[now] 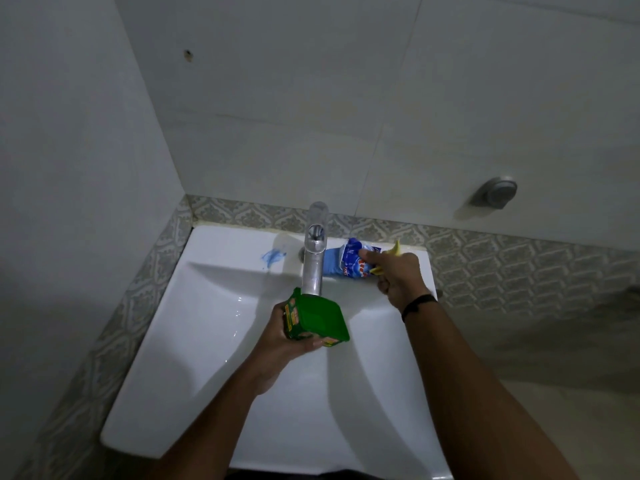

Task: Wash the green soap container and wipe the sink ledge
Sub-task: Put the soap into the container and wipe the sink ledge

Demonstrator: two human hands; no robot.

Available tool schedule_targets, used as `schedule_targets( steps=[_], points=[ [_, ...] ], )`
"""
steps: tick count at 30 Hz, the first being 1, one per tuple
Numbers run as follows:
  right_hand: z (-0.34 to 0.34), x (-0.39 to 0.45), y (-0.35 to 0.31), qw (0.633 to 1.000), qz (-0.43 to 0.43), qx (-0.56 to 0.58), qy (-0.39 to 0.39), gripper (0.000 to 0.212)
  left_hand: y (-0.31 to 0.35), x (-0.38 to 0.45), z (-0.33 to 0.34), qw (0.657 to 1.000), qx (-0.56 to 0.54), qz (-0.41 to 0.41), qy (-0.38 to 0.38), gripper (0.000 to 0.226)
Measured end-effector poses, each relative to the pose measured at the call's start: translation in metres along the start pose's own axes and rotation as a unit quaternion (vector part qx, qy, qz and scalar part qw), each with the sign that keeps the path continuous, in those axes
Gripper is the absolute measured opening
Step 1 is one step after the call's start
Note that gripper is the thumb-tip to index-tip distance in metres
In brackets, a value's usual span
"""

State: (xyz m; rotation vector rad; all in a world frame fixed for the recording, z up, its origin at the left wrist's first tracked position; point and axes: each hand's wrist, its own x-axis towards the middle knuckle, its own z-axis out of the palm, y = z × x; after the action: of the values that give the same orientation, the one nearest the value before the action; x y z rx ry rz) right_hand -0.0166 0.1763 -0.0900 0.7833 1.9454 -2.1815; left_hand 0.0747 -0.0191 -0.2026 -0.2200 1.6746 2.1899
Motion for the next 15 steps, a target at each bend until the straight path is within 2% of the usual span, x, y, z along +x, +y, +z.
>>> schedule_targets(
  steps=[6, 10, 13, 15],
  points=[
    [-0.026, -0.036, 0.024, 1.000, 0.018, 0.014, 0.002, 0.021, -0.004, -0.003, 0.002, 1.000, 0.003, -0.007, -0.004, 0.077],
    [-0.018, -0.062, 0.050, 0.997, 0.034, -0.066, -0.006, 0.016, -0.008, -0.001, 0.008, 0.999, 0.001, 0.009, -0.044, 0.075],
    [-0.005, -0.071, 0.066, 0.993, -0.018, -0.114, 0.001, 0.023, -0.009, -0.001, 0.009, 0.998, -0.002, 0.019, -0.066, 0.077],
    [-0.004, -0.069, 0.068, 0.979, -0.038, -0.203, -0.003, 0.026, -0.011, -0.001, 0.006, 0.997, -0.018, 0.012, -0.072, 0.079]
  ],
)
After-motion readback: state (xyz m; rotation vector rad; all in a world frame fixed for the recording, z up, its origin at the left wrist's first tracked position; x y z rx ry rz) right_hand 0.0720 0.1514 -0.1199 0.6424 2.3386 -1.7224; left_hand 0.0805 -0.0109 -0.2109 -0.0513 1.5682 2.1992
